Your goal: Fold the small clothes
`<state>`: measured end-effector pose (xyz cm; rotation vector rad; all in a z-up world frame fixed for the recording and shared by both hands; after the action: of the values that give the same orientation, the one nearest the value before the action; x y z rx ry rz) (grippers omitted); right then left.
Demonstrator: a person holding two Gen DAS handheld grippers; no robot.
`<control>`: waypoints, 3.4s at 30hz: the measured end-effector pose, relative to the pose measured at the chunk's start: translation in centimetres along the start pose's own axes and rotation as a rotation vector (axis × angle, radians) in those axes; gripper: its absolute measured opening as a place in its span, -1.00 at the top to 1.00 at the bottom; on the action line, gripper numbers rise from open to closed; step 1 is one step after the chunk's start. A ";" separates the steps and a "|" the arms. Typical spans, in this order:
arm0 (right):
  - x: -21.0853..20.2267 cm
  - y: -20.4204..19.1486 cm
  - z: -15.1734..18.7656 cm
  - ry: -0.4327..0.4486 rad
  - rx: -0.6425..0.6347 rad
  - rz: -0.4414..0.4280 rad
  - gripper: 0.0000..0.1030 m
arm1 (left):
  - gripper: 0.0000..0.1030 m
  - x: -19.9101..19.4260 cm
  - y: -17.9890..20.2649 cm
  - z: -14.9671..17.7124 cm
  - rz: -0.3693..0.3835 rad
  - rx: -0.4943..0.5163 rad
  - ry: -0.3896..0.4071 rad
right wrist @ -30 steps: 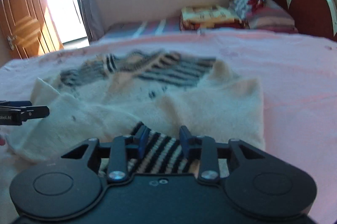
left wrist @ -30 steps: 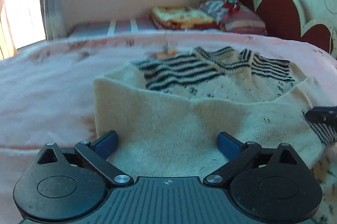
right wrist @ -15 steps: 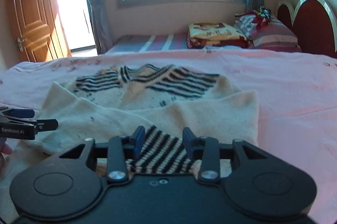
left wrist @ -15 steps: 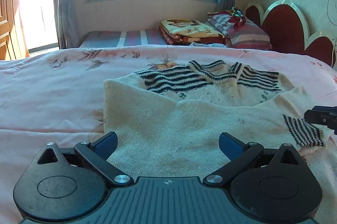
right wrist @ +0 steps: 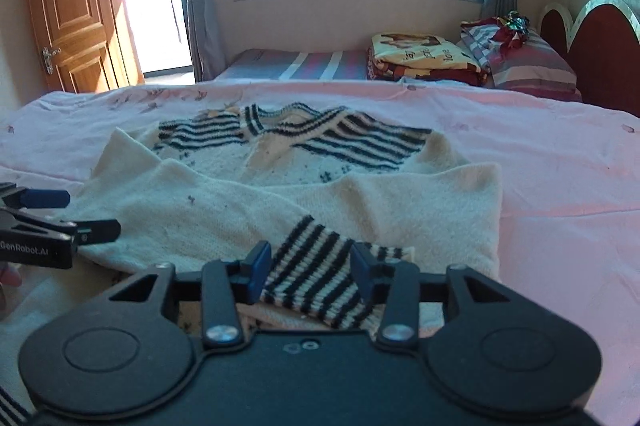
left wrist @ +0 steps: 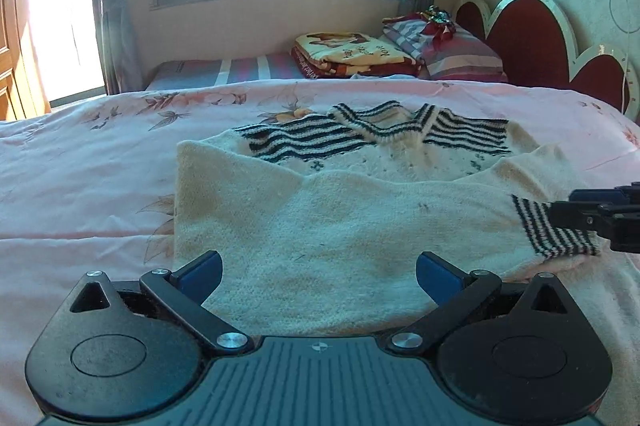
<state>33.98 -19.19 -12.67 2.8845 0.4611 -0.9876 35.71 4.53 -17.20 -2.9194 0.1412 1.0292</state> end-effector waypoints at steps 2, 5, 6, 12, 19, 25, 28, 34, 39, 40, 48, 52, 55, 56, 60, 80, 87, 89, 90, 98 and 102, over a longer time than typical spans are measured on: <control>1.1 -0.5 0.2 -0.031 -0.032 -0.004 0.12 | -0.99 1.1 0.8 0.9 0.005 0.030 -0.053; 2.8 -0.6 1.2 -0.098 -0.073 0.033 0.04 | -0.99 1.3 0.6 0.9 0.016 0.006 -0.051; 2.6 -0.5 0.8 -0.096 -0.060 0.023 0.05 | -0.99 1.0 0.2 0.2 0.010 0.002 -0.025; 2.7 2.7 -3.2 0.030 -0.002 0.113 0.08 | -0.99 4.0 -2.9 -5.6 -0.026 -0.010 0.036; 8.1 9.2 -3.3 -0.110 0.107 0.196 -0.03 | -1.00 10.5 -5.3 -5.1 -0.055 -0.011 -0.079; 3.0 6.0 -3.1 0.016 0.105 0.122 -0.01 | -1.00 4.6 -3.1 -4.4 -0.028 -0.008 -0.010; 2.1 3.4 -1.0 0.004 0.051 0.066 -0.02 | -1.00 4.0 -1.5 -1.8 -0.028 0.018 -0.043; 4.1 1.7 0.9 -0.066 -0.025 0.107 -0.10 | -1.00 4.3 -1.5 -0.3 -0.040 -0.023 -0.033; 4.2 1.9 0.7 -0.072 -0.042 0.094 -0.12 | -1.00 4.3 -1.3 -0.2 -0.047 -0.021 -0.035; 4.2 2.0 0.7 -0.075 -0.045 0.090 -0.12 | -1.00 4.3 -1.3 -0.2 -0.050 -0.020 -0.037; 4.4 2.3 0.7 -0.086 -0.062 0.061 -0.15 | -1.00 4.2 -0.9 -0.3 -0.081 -0.012 -0.043; 4.3 2.5 0.7 -0.084 -0.073 0.045 -0.16 | -1.00 4.0 -0.6 -0.3 -0.105 -0.007 -0.048; 4.4 2.6 0.7 -0.086 -0.075 0.031 -0.19 | -1.00 4.0 -0.4 -0.4 -0.122 -0.008 -0.053; 4.4 2.7 0.7 -0.089 -0.077 0.027 -0.20 | -1.00 3.9 -0.3 -0.4 -0.129 -0.009 -0.052; 4.4 2.7 0.6 -0.099 -0.092 0.016 -0.22 | -1.00 3.7 0.0 -0.3 -0.160 -0.002 -0.046; 4.2 3.1 0.6 -0.097 -0.125 -0.023 -0.28 | -1.00 3.3 0.3 -0.7 -0.213 -0.005 -0.095; -5.4 6.1 1.5 -0.102 0.100 -0.241 -0.09 | -0.92 -6.4 -1.5 2.6 -0.100 0.001 -0.092; -8.2 7.5 4.8 -0.157 0.196 -0.290 -0.08 | -0.41 -9.4 -3.0 5.4 -0.064 -0.074 -0.139; -9.7 8.1 6.7 -0.193 0.250 -0.299 -0.08 | -0.21 -10.7 -4.0 7.1 -0.040 -0.145 -0.178; -17.1 8.4 16.2 -0.291 0.659 -0.334 0.01 | -0.21 -17.5 -5.2 16.2 0.208 -0.468 -0.291; -17.0 6.4 18.1 -0.322 0.805 -0.442 0.01 | -0.13 -17.7 -3.9 17.1 0.321 -0.528 -0.302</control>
<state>12.48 -32.44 -16.96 3.2093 0.8588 -2.0869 11.68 10.86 -19.40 -3.1997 0.3914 1.7884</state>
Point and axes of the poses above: each gripper's, at about its wrist camera, not at the fingertips, and x roughly the way its jaws point, y to its right, z to its underside, the point moved 5 cm from there along x, roughly the way its jaws point, and after that the axes turned 1 degree about -z, right-handed, at the moved point
